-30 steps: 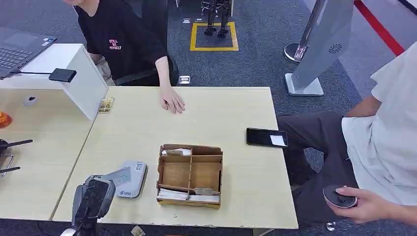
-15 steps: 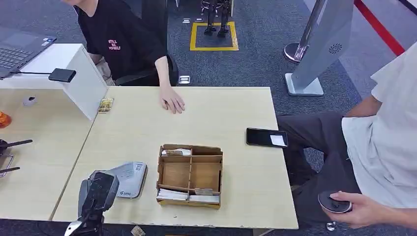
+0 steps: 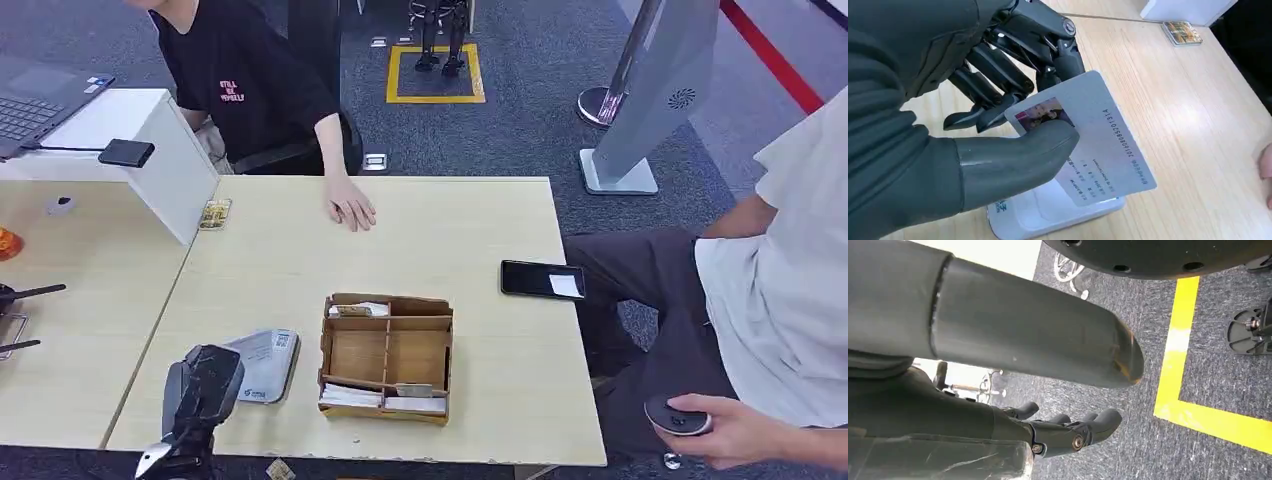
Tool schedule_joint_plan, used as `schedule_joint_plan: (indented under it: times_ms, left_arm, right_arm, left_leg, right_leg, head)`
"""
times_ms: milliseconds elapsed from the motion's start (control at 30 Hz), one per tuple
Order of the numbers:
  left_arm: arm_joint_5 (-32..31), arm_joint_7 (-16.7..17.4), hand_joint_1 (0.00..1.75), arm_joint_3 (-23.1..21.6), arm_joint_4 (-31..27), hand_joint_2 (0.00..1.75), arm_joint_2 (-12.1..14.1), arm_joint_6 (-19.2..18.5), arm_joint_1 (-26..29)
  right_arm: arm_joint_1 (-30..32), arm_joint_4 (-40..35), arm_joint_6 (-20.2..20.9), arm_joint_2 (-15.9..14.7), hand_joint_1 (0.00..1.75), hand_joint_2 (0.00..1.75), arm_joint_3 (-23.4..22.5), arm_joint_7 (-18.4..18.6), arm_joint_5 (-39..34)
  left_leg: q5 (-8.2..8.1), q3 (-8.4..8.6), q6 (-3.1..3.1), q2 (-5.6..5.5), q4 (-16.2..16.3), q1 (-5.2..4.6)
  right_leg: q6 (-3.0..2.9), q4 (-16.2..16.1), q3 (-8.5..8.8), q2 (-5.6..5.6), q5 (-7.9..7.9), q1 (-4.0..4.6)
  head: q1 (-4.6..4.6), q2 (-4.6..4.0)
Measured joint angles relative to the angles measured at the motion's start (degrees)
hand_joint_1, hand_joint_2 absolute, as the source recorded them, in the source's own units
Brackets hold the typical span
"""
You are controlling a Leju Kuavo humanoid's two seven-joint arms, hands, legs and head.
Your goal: Pass the card to the sensor for recognition and then transmit it.
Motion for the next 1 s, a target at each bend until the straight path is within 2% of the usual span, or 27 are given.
schedule_joint_plan:
  times_ms: [200,433,1000]
  left_arm:
    - [-5.7,0.9,1.75,1.1,1.6,1.75,-0.5,-0.1,-0.1]
    - [-9.0,2.1,1.75,1.1,2.5,1.75,-0.6,-0.1,-0.2]
    - [-12.3,3.0,1.75,1.6,3.9,1.75,-1.1,-1.3,-0.1]
  right_arm:
    - [-0.1,0.0,0.0,0.0,0.00,0.00,0.0,0.0,0.3]
    - [-0.2,0.0,0.0,0.0,0.00,0.00,0.0,0.0,0.3]
    - [-0.4,0.0,0.0,0.0,0.00,0.00,0.0,0.2,0.4]
  left_leg:
    - [0.00,0.00,0.00,0.00,0.0,0.00]
    - [0.00,0.00,0.00,0.00,0.0,0.00]
    - [0.00,-0.01,0.00,0.00,0.0,0.00]
  right_leg:
    - [0.00,0.0,0.00,0.00,0.00,0.00]
    - [0.00,0.0,0.00,0.00,0.00,0.00]
    - [0.00,0.0,0.00,0.00,0.00,0.00]
  head:
    - [0.02,0.00]
    - [0.00,0.00]
    - [0.02,0.00]
